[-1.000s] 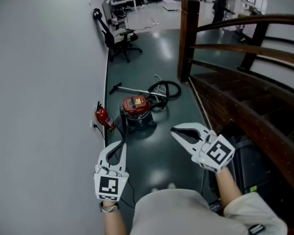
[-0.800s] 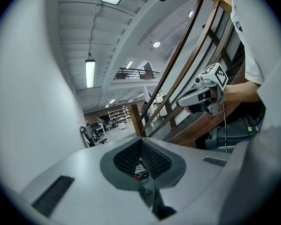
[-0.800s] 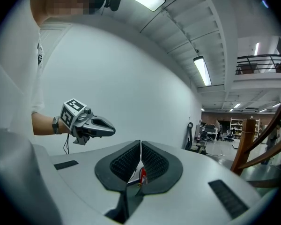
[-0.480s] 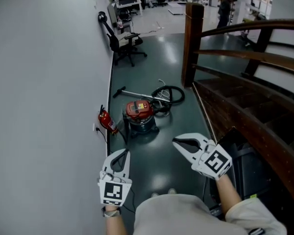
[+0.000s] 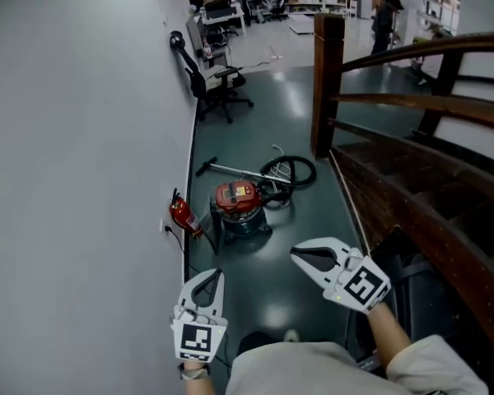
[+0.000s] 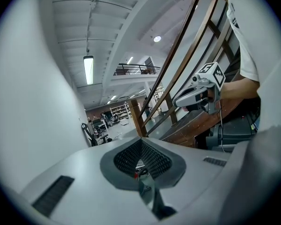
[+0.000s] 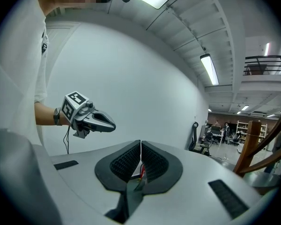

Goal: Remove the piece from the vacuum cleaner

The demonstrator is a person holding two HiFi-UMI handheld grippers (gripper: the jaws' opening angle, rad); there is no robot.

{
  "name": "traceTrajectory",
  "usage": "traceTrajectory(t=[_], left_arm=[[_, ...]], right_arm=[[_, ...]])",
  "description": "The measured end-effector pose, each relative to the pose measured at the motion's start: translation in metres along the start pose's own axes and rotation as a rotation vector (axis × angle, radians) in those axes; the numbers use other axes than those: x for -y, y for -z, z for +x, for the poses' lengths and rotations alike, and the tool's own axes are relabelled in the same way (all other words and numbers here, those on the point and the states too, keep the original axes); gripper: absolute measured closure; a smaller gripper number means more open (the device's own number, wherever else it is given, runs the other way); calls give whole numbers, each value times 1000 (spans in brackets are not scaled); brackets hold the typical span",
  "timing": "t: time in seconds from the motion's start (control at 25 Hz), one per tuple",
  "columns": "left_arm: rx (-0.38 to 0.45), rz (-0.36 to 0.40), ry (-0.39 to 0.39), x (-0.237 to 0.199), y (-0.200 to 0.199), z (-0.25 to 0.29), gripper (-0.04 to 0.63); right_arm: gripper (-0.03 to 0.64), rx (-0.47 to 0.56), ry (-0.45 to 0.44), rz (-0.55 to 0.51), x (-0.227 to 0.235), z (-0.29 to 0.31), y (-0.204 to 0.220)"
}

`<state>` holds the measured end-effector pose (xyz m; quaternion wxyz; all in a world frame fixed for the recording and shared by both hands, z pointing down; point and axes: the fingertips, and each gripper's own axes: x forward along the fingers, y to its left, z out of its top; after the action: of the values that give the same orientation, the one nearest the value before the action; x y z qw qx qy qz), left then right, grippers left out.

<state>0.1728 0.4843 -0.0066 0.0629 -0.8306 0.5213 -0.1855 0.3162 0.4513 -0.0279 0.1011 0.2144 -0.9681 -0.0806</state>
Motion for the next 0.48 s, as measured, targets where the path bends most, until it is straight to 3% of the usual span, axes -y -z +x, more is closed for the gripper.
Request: traceTrajectory(t=[0.48], left_arm=[[4,-21,-26,-2,-6,23,597]], right_arm=[[588,28,-35,15,16,6,1]])
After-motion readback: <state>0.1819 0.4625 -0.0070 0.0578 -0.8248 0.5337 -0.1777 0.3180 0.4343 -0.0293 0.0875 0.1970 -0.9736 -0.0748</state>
